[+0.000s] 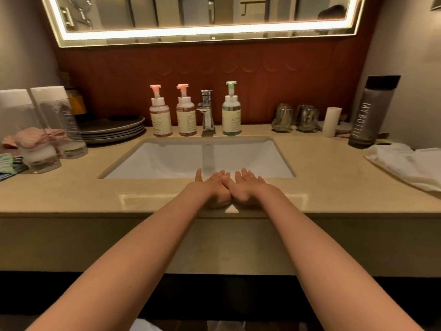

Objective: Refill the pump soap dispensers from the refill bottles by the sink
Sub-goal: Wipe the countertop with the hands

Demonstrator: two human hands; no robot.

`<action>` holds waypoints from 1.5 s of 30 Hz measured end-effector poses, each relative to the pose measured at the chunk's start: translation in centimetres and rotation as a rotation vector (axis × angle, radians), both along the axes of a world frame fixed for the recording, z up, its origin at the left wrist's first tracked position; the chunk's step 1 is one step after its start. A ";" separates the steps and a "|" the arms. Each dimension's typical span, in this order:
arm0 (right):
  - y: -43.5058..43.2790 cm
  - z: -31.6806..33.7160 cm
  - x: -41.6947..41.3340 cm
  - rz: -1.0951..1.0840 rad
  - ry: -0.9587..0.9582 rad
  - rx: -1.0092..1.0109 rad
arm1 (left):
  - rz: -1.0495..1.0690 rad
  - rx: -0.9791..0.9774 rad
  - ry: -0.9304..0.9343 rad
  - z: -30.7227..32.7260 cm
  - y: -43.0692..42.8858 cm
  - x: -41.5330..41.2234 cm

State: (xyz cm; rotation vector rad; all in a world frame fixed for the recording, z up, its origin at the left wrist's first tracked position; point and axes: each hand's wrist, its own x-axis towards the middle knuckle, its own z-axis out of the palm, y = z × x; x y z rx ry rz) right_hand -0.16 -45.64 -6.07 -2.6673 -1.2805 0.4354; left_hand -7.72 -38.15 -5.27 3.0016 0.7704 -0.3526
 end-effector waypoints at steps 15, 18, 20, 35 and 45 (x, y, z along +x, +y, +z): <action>-9.1 -0.3 7.3 -0.247 0.008 -0.014 | -0.208 -0.017 -0.013 0.1 -8.3 8.3; -10.7 -0.3 8.5 -0.290 0.009 -0.013 | -0.254 -0.016 -0.016 0.1 -9.9 9.5; -11.8 -0.4 9.3 -0.320 0.009 -0.019 | -0.283 -0.023 -0.019 0.1 -10.9 10.5; -18.9 0.2 12.0 -0.499 0.055 0.023 | -0.480 -0.058 -0.092 -0.7 -16.7 14.8; -21.5 0.7 11.2 -0.530 0.096 0.117 | -0.565 -0.086 -0.141 -0.3 -18.7 15.2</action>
